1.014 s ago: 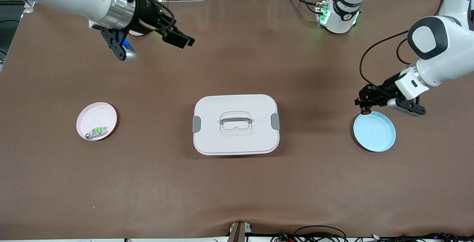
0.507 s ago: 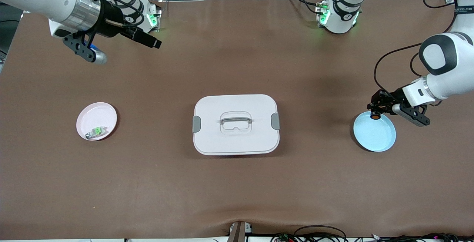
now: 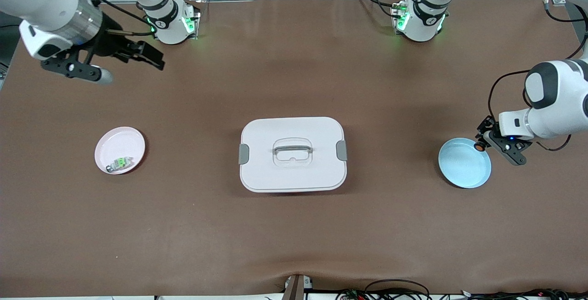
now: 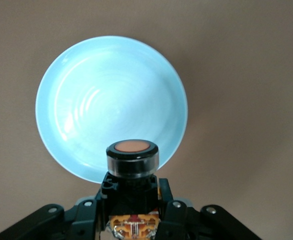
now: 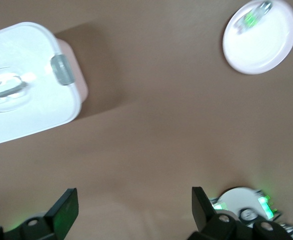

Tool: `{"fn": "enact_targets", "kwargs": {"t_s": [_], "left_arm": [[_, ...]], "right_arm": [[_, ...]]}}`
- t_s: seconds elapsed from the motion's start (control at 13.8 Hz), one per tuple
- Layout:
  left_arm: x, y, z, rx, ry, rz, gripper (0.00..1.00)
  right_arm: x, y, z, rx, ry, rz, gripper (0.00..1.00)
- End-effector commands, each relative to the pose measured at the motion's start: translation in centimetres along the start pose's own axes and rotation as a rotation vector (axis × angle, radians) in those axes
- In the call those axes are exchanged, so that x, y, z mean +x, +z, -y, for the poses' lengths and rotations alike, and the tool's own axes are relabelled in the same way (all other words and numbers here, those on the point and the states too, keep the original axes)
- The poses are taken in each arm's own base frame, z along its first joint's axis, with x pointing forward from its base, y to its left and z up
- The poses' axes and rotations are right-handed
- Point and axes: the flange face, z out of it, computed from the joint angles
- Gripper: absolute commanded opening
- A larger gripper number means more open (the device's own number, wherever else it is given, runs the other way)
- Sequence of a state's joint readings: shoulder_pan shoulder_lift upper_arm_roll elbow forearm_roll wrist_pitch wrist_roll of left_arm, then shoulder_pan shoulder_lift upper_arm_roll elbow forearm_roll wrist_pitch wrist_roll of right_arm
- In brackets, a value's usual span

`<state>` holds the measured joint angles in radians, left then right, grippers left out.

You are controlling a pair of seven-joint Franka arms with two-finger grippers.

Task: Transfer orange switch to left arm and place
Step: 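Carry the switch to the blue plate while the right gripper withdraws, then lower the switch onto the blue plate and open the left gripper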

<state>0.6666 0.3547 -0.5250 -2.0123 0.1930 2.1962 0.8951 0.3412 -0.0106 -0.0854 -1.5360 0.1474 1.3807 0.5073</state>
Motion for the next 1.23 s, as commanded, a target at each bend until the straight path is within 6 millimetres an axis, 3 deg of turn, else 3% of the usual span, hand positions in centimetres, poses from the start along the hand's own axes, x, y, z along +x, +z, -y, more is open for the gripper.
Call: {"fn": "enact_targets", "kwargs": {"t_s": [0.0, 0.29, 0.51, 0.72, 1.16], "left_arm": [[1.4, 1.5, 1.5, 0.037, 0.138, -0.001, 0.0], [2.1, 3.9, 2.1, 0.059, 0.273, -0.046, 0.0], [3.1, 5.4, 2.2, 0.113, 0.442, -0.018, 0.0], [3.4, 6.9, 2.1, 0.116, 0.487, -0.01, 0.0], [3.4, 9.0, 1.7, 0.077, 0.49, -0.015, 0.01]], "right_arm": [[1.0, -0.4, -4.3, -0.011, -0.064, -0.017, 1.0], [3.4, -0.4, -10.0, 0.0, -0.111, -0.008, 1.0], [4.3, -0.6, -13.1, -0.036, -0.146, -0.022, 1.0], [5.0, -1.1, -16.5, -0.058, -0.163, -0.032, 1.0], [5.6, -1.7, -18.1, -0.09, -0.155, -0.059, 1.0]]}}
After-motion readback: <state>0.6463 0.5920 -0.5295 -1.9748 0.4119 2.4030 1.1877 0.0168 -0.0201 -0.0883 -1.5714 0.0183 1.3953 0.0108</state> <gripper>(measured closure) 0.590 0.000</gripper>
